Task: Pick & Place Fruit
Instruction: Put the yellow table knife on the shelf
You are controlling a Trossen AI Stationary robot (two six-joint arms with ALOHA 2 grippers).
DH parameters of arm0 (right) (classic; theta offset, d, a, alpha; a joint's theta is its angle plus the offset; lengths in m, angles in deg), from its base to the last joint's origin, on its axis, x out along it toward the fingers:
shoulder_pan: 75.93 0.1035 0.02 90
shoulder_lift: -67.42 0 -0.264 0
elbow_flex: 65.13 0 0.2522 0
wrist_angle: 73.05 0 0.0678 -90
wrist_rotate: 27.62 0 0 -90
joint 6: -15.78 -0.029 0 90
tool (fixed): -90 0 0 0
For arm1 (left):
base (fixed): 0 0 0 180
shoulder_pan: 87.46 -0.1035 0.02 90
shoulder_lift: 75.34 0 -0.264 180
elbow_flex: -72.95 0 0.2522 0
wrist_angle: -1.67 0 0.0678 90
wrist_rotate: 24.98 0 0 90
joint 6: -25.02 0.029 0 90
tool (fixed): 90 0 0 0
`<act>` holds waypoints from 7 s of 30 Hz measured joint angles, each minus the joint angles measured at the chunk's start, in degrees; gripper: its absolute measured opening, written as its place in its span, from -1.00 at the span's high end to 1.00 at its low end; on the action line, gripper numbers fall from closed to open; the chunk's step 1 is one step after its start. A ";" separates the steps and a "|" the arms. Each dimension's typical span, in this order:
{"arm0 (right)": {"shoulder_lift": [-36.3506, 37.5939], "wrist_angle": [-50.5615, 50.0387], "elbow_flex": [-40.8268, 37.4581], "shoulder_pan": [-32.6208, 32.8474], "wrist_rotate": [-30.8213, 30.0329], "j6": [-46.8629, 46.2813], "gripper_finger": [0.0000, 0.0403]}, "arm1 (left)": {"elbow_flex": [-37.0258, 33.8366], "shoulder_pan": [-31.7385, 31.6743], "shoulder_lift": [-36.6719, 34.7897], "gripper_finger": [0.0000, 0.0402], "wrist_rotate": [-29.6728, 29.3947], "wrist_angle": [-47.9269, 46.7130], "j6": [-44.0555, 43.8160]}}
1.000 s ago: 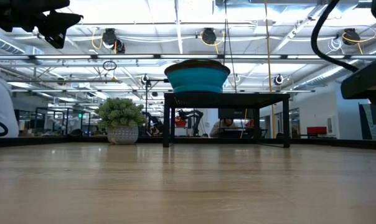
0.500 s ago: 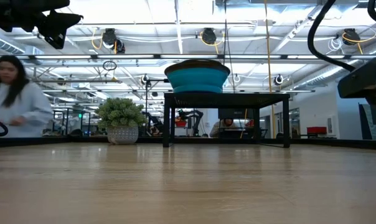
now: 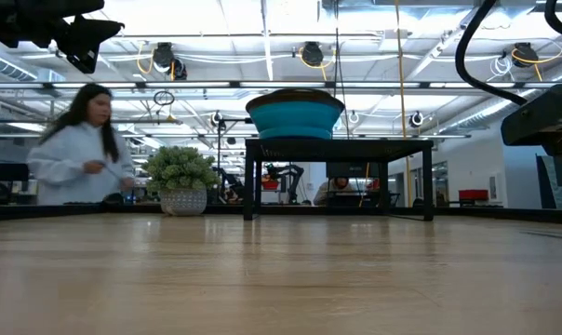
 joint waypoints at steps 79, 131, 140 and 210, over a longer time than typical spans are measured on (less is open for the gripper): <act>51.21 -7.25 0.88 -48.89 -13.75 75.50 0.65 | 0.00 0.00 0.02 0.08 -3.69 0.00 -8.43; 8.54 -30.79 34.78 -76.13 0.36 87.44 0.61 | 0.00 0.00 0.13 0.08 -3.67 -0.03 -7.96; 5.52 -31.24 34.40 -76.13 0.24 88.85 0.61 | 0.00 0.00 0.13 0.08 -3.65 -0.06 -5.05; 4.70 -25.27 30.25 -75.71 -0.14 85.97 0.34 | 0.02 0.00 0.13 0.08 -3.65 -0.43 -3.28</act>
